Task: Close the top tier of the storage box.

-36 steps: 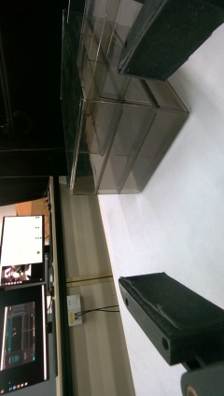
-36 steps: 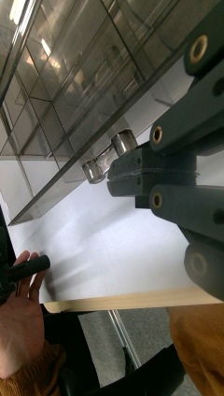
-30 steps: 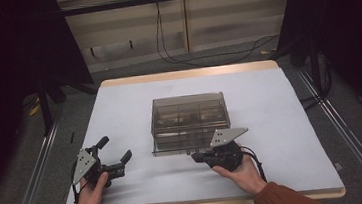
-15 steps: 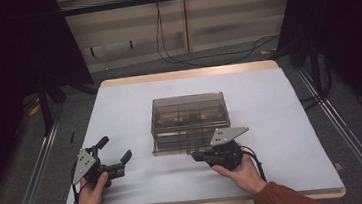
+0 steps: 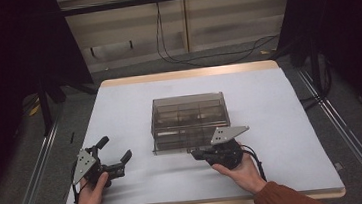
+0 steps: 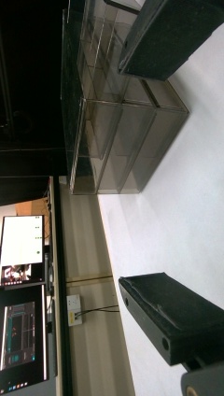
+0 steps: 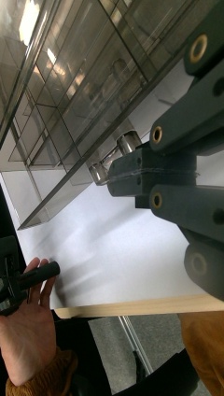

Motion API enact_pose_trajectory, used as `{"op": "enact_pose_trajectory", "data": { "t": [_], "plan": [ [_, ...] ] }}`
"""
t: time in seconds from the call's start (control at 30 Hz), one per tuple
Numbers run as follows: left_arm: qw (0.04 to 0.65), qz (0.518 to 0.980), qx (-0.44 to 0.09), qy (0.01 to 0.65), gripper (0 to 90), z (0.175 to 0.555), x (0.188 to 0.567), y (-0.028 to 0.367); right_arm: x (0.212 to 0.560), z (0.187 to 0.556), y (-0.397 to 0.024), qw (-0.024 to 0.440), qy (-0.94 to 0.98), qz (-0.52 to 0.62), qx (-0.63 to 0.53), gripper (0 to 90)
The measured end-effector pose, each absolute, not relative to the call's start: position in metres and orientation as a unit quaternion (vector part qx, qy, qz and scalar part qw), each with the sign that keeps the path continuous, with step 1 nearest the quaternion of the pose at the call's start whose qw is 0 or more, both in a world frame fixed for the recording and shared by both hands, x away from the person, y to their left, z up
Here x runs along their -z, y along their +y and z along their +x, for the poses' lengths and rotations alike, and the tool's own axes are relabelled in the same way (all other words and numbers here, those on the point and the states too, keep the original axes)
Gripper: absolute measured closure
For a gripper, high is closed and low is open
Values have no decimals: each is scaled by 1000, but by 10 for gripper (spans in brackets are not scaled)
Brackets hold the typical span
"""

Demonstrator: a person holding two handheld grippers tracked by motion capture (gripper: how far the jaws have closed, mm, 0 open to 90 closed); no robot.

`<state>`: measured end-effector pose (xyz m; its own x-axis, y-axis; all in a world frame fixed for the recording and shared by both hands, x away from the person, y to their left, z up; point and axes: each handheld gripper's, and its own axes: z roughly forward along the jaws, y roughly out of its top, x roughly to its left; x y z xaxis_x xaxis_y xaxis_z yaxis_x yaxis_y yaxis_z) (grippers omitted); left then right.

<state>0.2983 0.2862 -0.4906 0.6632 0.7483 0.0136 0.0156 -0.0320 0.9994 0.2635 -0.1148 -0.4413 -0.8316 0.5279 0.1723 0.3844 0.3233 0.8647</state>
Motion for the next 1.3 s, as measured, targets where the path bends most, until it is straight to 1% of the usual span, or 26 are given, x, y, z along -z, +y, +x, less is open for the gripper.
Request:
{"op": "enact_pose_trajectory", "data": {
  "t": [1.3],
  "plan": [
    [630, 660, -291, 289, 11, 298, 491, 287, 440, 270, -116, 77, 807, 287, -510, 900]
  ]
}}
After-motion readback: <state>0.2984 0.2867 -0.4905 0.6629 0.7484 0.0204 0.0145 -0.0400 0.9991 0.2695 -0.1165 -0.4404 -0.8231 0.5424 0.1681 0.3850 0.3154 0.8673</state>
